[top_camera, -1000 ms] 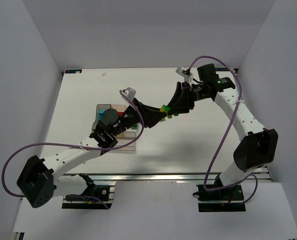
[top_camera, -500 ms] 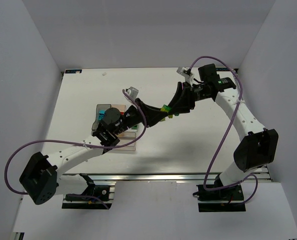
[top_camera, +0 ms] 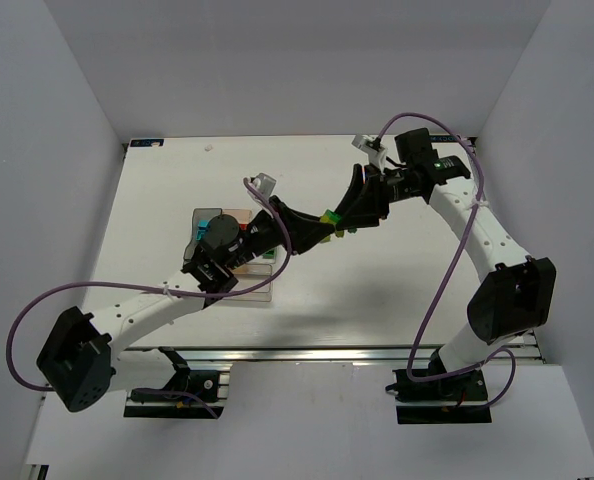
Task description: Sort the legos into containers by color
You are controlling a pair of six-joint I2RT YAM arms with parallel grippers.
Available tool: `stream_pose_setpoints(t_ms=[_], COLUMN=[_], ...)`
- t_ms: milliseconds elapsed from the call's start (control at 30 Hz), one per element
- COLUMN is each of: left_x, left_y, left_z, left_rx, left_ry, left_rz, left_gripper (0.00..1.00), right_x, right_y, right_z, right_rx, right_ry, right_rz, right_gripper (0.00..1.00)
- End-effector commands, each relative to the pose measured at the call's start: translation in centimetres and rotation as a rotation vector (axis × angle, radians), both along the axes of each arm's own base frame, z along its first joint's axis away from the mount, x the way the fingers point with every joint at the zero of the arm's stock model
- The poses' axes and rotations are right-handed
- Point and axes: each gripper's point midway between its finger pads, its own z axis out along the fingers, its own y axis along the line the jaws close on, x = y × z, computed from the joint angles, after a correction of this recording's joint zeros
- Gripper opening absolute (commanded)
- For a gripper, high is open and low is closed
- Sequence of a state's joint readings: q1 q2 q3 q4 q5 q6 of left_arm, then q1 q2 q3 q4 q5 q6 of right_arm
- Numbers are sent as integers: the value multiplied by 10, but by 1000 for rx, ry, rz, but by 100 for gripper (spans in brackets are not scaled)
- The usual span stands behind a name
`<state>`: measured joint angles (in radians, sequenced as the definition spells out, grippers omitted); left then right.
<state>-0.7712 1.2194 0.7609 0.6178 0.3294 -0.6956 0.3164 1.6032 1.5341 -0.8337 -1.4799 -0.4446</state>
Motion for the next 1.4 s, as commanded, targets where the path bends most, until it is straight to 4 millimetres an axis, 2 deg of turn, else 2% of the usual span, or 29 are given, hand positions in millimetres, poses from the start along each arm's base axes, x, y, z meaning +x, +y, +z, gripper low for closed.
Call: stream_pose_setpoints(t_ms=[0,433,1133,1233,1333,1367], left_x=[-11,-9,-9,-8,-8,-8], left_y=[9,14,26,25,25,24], left_z=[21,21,24,23,23,22], left_rx=[-28,-19,18,23,26,29], left_ry=[-49,-54,-74,-76,-74,-73], left_rz=[-9,7,60,61,61,61], left_gripper=[5,5,4,4,4,4], right_x=[-24,-24,-25,-25,-27,-27], right_y=[-5,-5,-5,-6,-6,-7], right_z=[30,27,24,24,23,24], right_rx=[151,132,120,124,130,135], right_ry=[16,19,18,17,18,15], right_rz=[114,111,108,108,114,116], right_gripper=[47,56,54,44,24,13])
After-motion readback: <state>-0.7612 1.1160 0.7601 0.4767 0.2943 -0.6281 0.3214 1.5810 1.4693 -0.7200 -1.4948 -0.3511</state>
